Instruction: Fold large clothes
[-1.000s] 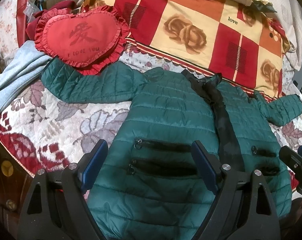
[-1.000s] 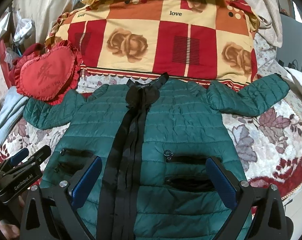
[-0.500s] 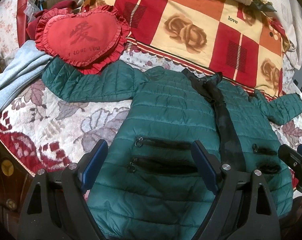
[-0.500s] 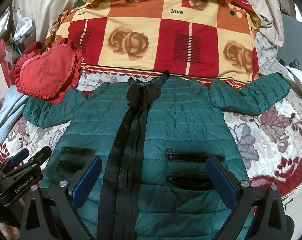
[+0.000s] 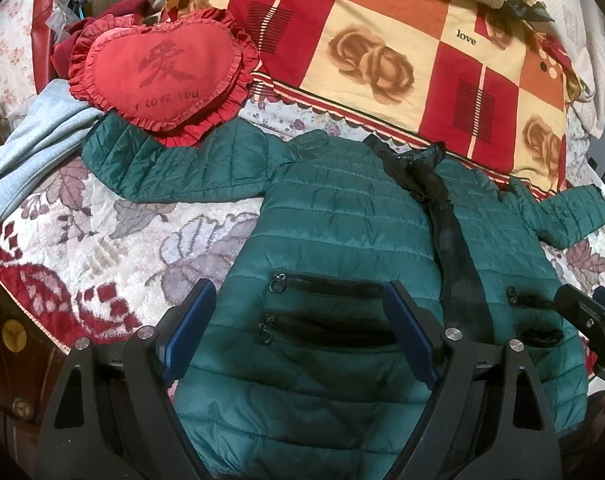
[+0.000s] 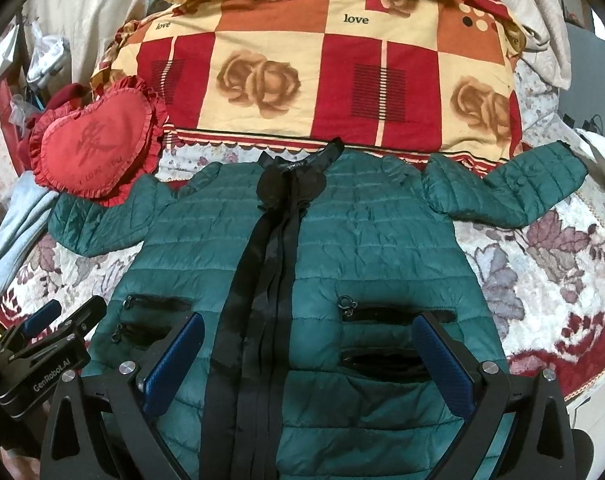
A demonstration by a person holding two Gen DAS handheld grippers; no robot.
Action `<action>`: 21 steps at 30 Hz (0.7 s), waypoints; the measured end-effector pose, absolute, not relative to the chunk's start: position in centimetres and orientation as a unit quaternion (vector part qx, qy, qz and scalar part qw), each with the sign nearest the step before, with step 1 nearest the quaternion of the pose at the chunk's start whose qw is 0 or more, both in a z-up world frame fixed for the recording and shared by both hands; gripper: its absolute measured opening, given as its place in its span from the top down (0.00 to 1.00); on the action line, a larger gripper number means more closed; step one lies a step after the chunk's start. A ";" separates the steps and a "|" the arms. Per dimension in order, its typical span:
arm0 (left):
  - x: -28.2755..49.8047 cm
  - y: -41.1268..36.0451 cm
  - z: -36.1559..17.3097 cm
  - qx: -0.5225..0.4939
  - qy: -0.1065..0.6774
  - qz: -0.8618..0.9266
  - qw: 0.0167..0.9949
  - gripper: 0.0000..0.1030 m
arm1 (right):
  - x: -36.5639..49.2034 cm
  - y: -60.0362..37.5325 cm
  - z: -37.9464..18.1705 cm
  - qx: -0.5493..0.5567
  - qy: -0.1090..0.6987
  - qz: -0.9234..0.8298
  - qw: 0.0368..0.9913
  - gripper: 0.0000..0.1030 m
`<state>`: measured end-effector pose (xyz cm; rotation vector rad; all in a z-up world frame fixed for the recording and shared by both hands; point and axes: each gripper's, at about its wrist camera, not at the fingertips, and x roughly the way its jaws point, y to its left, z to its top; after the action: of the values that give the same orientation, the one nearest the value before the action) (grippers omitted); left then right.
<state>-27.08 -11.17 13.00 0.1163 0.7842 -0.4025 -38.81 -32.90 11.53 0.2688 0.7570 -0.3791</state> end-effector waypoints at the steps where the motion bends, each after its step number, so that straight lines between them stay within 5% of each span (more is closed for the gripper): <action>1: -27.1 -11.1 13.0 0.057 0.379 -0.195 0.903 0.17 | -38.8 -33.0 11.5 0.131 0.367 -0.183 0.903 0.00; 21: -25.4 -11.3 13.2 0.063 0.379 -0.181 0.905 0.17 | -37.1 -33.5 11.6 0.134 0.367 -0.175 0.904 0.00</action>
<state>-25.41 -11.34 13.23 0.1295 0.7835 -0.3735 -37.10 -33.50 11.60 0.2774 0.7580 -0.3625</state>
